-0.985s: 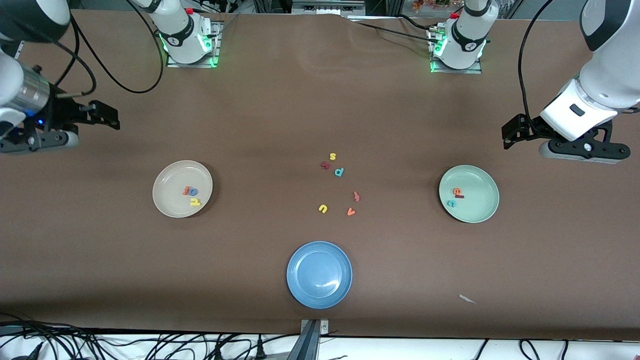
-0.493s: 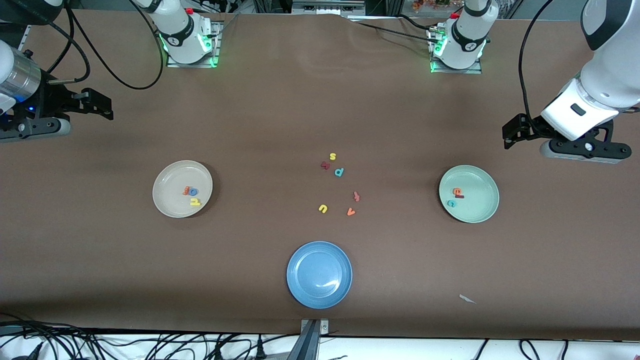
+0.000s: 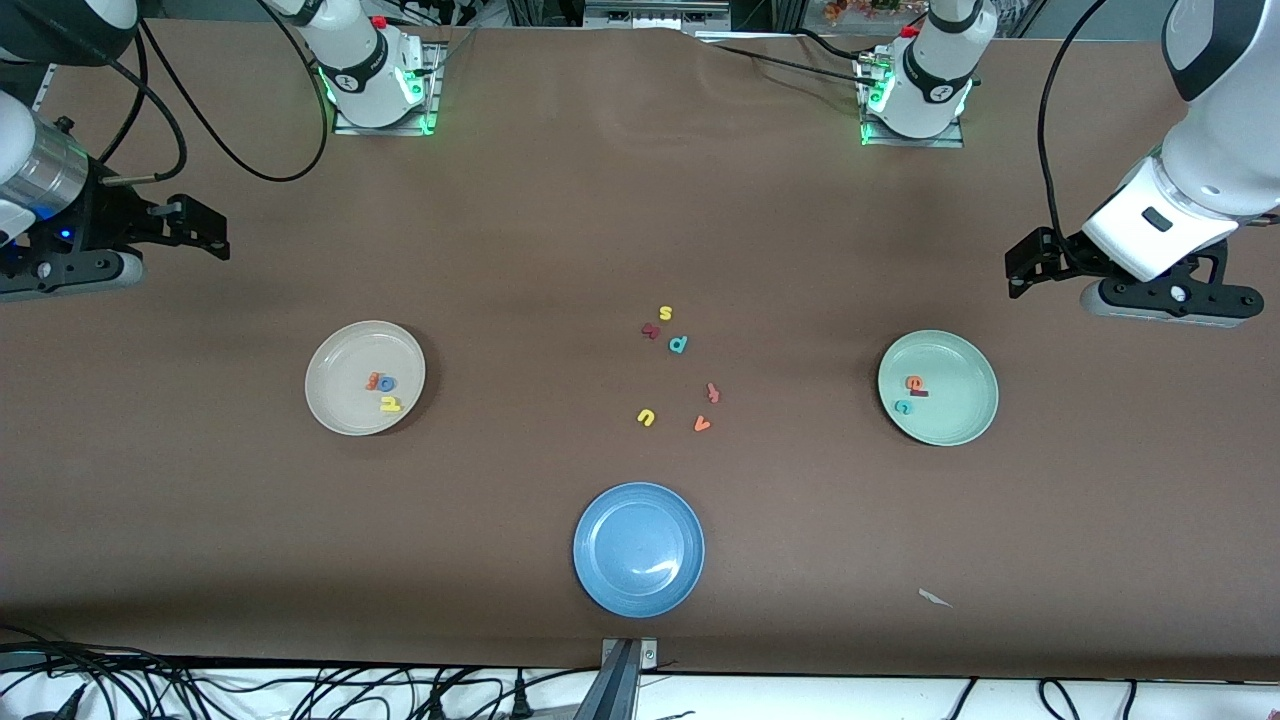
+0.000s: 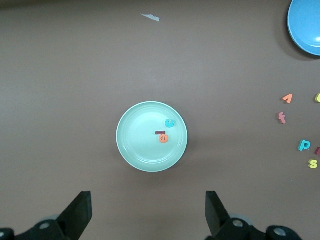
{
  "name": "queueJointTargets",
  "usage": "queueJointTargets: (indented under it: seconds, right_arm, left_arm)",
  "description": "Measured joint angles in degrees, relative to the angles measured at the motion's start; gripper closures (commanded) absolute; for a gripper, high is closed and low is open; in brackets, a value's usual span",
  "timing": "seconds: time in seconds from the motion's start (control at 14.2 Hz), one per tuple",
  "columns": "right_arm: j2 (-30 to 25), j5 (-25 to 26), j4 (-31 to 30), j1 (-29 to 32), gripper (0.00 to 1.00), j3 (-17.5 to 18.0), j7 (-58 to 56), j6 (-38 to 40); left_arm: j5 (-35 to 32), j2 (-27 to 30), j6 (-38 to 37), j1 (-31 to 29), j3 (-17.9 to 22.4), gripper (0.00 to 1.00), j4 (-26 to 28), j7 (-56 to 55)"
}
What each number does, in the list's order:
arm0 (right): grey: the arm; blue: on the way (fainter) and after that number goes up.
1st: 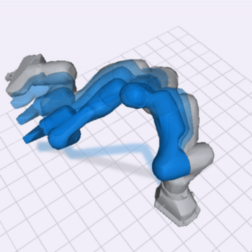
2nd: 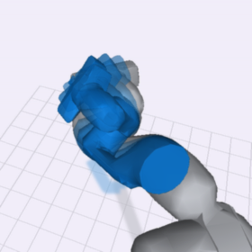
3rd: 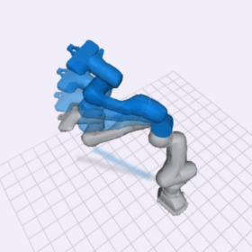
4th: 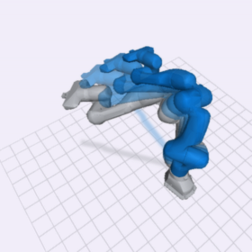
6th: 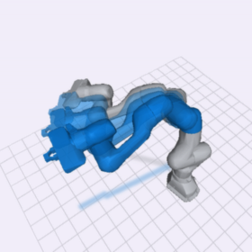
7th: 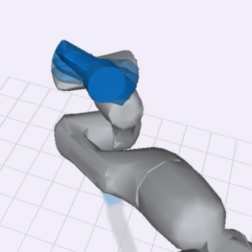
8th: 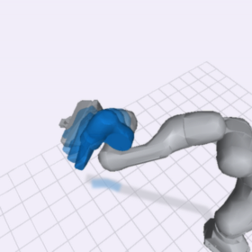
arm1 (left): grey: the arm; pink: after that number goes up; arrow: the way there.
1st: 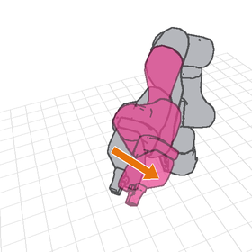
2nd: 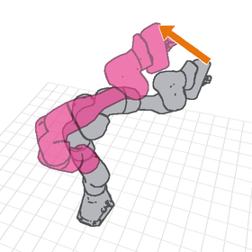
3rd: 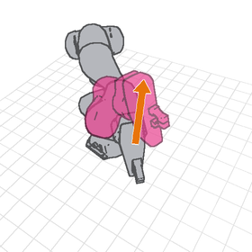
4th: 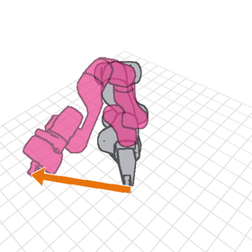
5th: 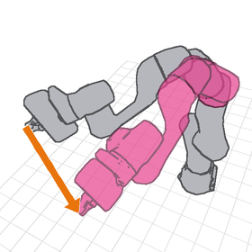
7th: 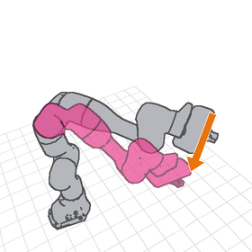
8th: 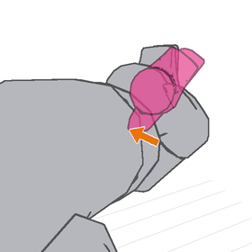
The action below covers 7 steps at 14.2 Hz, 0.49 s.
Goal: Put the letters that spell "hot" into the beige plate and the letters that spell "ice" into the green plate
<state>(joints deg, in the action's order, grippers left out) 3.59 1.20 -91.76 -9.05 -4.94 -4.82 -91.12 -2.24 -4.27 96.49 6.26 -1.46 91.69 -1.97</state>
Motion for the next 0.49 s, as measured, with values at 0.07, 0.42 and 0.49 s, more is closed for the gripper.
queueJointTargets:
  seconds: [0.07, 0.42, 0.49]
  right_arm:
    - [0.1, 0.0, 0.0, 0.0, 0.00, 0.1, 0.0, -0.2]
    - [0.1, 0.1, 0.0, 0.0, 0.00, 0.2, 1.8, -0.7]
    - [0.1, 0.2, 0.0, 0.1, 0.00, 0.2, 2.0, -0.8]
  left_arm:
    - [0.0, 0.0, -0.1, 0.0, 0.0, 0.00, -0.4, 0.0]
    - [0.0, 0.0, -0.9, 0.2, 0.0, 0.00, -1.4, 0.0]
    - [0.0, 0.0, -0.9, 0.2, 0.0, 0.00, -1.4, 0.0]
